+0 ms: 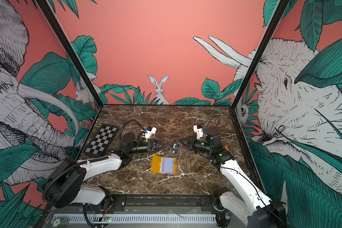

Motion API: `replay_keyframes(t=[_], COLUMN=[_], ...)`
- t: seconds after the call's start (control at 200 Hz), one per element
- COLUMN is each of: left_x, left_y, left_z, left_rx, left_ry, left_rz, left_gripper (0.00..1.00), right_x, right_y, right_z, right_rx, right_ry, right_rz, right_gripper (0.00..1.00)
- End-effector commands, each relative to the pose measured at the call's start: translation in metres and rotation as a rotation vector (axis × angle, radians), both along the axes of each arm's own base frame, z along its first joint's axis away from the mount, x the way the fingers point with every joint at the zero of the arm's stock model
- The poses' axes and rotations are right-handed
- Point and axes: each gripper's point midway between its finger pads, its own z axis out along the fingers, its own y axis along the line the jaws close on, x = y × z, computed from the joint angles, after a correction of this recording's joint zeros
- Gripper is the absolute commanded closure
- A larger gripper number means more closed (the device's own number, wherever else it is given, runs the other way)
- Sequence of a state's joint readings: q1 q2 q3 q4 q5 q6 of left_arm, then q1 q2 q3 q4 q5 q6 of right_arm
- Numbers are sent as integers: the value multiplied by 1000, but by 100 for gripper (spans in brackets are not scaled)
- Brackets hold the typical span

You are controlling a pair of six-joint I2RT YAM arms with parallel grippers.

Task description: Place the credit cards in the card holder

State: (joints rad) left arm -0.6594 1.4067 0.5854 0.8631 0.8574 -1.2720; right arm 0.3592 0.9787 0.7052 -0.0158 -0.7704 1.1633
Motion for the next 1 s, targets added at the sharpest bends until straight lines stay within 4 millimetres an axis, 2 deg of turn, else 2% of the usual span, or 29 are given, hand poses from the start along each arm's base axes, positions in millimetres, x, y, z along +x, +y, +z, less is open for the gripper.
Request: replay_keyframes(t=[0.0,0.12,0.49,0.78,0.92,0.995], left_x=[-6,-9,-12,-12,-8,-6], left_y=[-6,-11,-17,-18,-15,-12], left_z=[21,28,45,37,14,6], left_rx=[-53,-74,-108,-76,18,53], left_ry=[11,32,44,57,68,66], left_rz=[-59,-91,-130,-121,-59,-41], left_gripper=[59,60,76,92,98,99], right_x=[1,1,2,1,0,-1], right_y=[4,5,7,7,4,1], right_z=[20,20,12,7,2,-4], right_rx=[54,68,66,59,33,8], right_ry=[-65,-66,-61,-58,-55,-51], right_rz=[25,32,39,44,34,21], right_gripper=[100,100,100,100,100,95])
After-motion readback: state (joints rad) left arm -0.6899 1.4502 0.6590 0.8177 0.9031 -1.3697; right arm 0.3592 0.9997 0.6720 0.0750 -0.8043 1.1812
